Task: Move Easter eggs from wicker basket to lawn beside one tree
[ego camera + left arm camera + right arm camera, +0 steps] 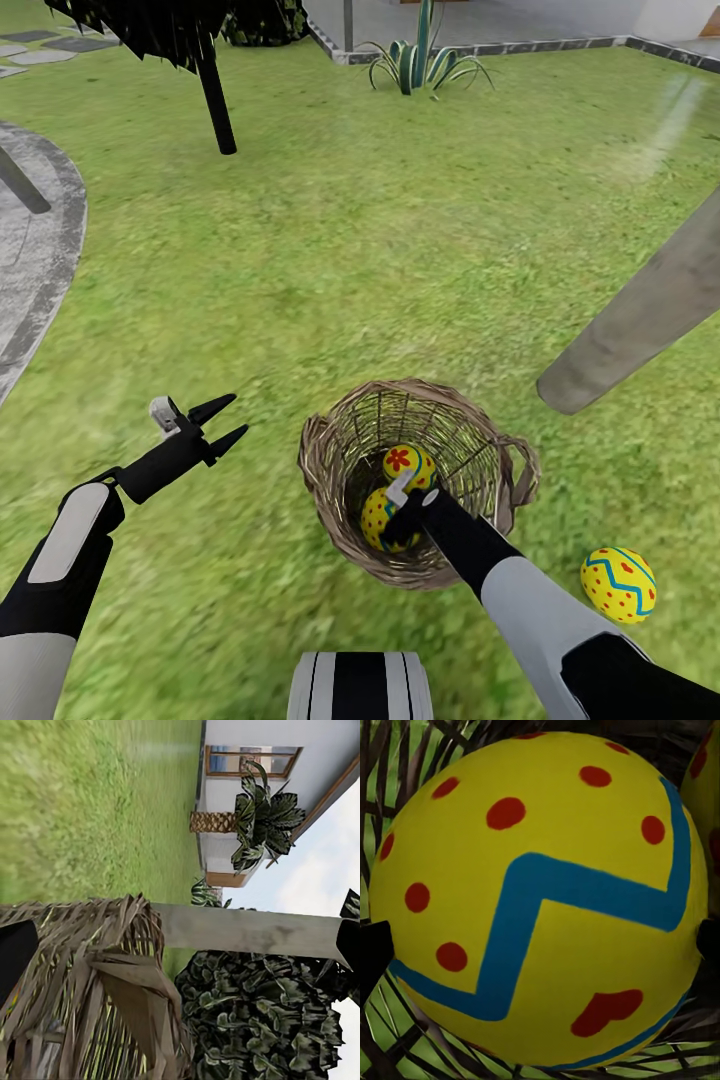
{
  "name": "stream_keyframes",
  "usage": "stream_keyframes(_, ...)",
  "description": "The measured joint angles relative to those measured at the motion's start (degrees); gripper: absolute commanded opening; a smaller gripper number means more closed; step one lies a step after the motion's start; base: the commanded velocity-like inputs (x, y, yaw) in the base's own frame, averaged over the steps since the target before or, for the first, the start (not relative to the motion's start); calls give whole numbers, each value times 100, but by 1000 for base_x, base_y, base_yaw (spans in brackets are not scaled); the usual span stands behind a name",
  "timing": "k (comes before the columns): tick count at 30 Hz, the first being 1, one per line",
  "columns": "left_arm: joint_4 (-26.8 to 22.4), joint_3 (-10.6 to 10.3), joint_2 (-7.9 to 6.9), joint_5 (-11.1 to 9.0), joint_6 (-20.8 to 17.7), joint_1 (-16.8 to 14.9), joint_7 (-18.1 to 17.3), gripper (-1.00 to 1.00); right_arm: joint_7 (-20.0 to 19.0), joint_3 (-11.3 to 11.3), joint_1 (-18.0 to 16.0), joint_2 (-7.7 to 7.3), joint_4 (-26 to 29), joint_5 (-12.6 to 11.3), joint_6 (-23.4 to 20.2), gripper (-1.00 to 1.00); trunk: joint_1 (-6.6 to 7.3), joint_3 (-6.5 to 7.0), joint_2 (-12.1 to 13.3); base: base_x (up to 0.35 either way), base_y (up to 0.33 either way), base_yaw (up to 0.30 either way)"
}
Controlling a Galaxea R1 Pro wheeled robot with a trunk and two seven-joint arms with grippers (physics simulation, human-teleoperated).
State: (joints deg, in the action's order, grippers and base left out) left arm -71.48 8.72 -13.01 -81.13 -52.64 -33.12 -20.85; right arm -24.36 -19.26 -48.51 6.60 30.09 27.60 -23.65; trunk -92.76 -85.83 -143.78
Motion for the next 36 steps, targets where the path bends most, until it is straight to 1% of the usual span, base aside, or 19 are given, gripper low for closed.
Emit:
stream_keyframes(1, 0, 0, 0, 1, 0, 1, 0, 100, 1, 1, 0, 0, 25, 0, -5, 100, 0, 0, 0, 0, 0, 0)
stream_keyframes(3, 0, 0, 0, 4, 1, 0, 0, 100, 5, 3, 0, 3, 65, -27, -21, 100, -5, -44, -2, 0, 0, 0)
stream_keyframes(7, 0, -1, 0, 2, 0, 1, 0, 100, 8, 9, 0, 1, 79, -25, -27, 100, -5, -44, -3, 0, 0, 0)
stream_keyframes(10, 0, 0, -1, 5, 1, 3, 0, 100, 2, 11, -5, 1, 153, -34, -35, 100, -11, -109, -7, 0, 0, 0)
stream_keyframes(13, 1, 0, -1, -1, 0, 2, 0, 100, 1, 11, -5, 1, 148, -27, -36, 100, -10, -110, -8, 0, 0, 0)
stream_keyframes(16, 0, 0, 0, 5, 1, 2, -1, 100, -11, 7, -3, 7, 360, -90, -43, 100, -19, -176, -11, 0, 0, 0)
stream_keyframes(18, 0, 4, 0, -1, 0, 2, 0, 100, -14, 8, -3, 5, 358, -91, -44, 100, -19, -177, -11, 0, 0, 0)
stream_keyframes(20, 0, 0, 0, 1, 1, 2, -1, 100, -22, -7, -2, 10, 494, -100, -49, 100, -24, -220, -14, 0, 0, 0)
stream_keyframes(23, 6, 6, 0, 0, 0, 2, 0, 100, -26, -18, -3, 11, 495, -83, -44, 100, -24, -221, -14, 0, 0, 0)
stream_keyframes(24, 8, 7, 0, -1, 0, 2, 0, 100, -27, -23, -3, 11, 496, -78, -45, -100, -24, -221, -14, 0, 0, 0)
stream_keyframes(36, 31, 9, 0, -7, 0, 2, 0, 100, -44, -26, -3, 10, 508, -54, -88, -100, -24, -221, -14, 0, 0, 0)
